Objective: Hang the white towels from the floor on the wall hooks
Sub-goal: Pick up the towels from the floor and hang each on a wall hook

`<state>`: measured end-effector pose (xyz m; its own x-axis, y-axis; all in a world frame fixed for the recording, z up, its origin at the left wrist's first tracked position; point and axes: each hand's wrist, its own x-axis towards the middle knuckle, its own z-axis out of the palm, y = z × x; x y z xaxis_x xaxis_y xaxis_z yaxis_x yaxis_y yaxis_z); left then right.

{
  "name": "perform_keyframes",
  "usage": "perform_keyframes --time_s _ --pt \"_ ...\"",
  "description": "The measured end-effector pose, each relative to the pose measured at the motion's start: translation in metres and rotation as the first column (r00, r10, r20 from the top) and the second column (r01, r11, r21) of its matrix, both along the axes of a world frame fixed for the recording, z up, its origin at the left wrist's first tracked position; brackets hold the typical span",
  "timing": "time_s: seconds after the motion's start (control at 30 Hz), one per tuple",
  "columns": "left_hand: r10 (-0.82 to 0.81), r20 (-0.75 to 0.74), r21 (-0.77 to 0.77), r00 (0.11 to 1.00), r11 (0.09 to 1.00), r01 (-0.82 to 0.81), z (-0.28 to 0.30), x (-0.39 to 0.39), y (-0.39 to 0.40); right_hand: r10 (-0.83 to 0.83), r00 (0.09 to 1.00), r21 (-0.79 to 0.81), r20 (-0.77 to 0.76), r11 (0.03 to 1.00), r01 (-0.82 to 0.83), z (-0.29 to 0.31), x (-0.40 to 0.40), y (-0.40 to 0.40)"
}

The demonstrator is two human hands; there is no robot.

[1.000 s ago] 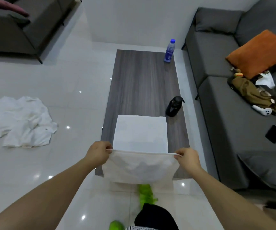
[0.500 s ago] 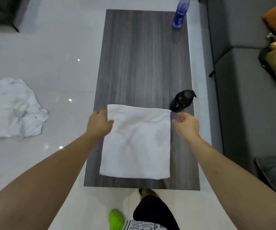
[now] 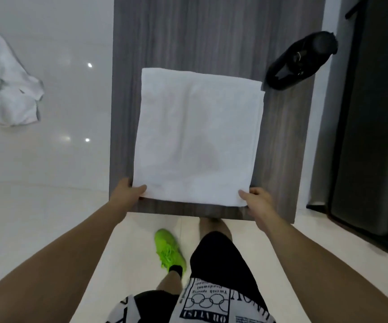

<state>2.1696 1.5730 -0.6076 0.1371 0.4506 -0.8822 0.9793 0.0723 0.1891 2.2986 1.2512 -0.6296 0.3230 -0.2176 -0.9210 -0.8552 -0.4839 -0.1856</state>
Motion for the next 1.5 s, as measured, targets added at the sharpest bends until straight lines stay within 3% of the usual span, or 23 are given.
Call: perform_keyframes --time_s 0.23,0.37,0.57,0.8,1.03,1.13,1.2,1.33,1.43,1.5 --pt "0.193 0.005 -0.028 0.981 0.981 -0.193 -0.003 0.001 -0.004 -0.142 0.99 0.101 -0.016 0.985 0.142 0.011 -0.007 0.007" --pt "0.427 -0.007 -0.152 0.904 0.894 -0.423 0.023 -0.014 -0.002 -0.286 0.954 0.204 -0.089 0.932 0.299 0.036 -0.019 0.004" --pt "0.511 0.202 -0.167 0.836 0.859 -0.484 0.091 -0.038 0.018 -0.52 0.854 0.413 -0.024 0.773 0.482 0.105 -0.04 0.003" --pt "0.501 0.469 -0.245 0.727 0.865 -0.437 0.203 -0.044 0.051 -0.606 0.786 0.602 0.124 0.676 0.426 0.229 -0.05 0.021" --pt "0.412 0.78 -0.237 0.471 0.891 -0.386 0.351 -0.025 0.079 -0.652 0.725 0.847 0.224 0.498 0.185 0.376 -0.022 0.06" --pt "0.251 0.883 -0.096 0.396 0.924 -0.371 0.409 -0.023 0.095 -0.611 0.683 0.841 0.4 0.541 -0.008 0.432 -0.002 0.082" --pt "0.103 0.911 0.069 0.4 0.916 -0.394 0.437 -0.024 0.105 -0.538 0.662 0.798 0.523 0.581 -0.158 0.459 0.012 0.099" --pt "-0.121 0.883 0.369 0.453 0.775 -0.512 0.474 -0.034 0.131 -0.383 0.656 0.718 0.65 0.592 -0.366 0.5 0.041 0.147" --pt "-0.176 0.873 0.451 0.454 0.645 -0.616 0.501 -0.046 0.155 -0.262 0.626 0.641 0.734 0.573 -0.511 0.522 0.061 0.194" --pt "-0.149 0.888 0.434 0.436 0.586 -0.684 0.518 -0.06 0.171 -0.17 0.556 0.541 0.813 0.574 -0.615 0.531 0.066 0.225"
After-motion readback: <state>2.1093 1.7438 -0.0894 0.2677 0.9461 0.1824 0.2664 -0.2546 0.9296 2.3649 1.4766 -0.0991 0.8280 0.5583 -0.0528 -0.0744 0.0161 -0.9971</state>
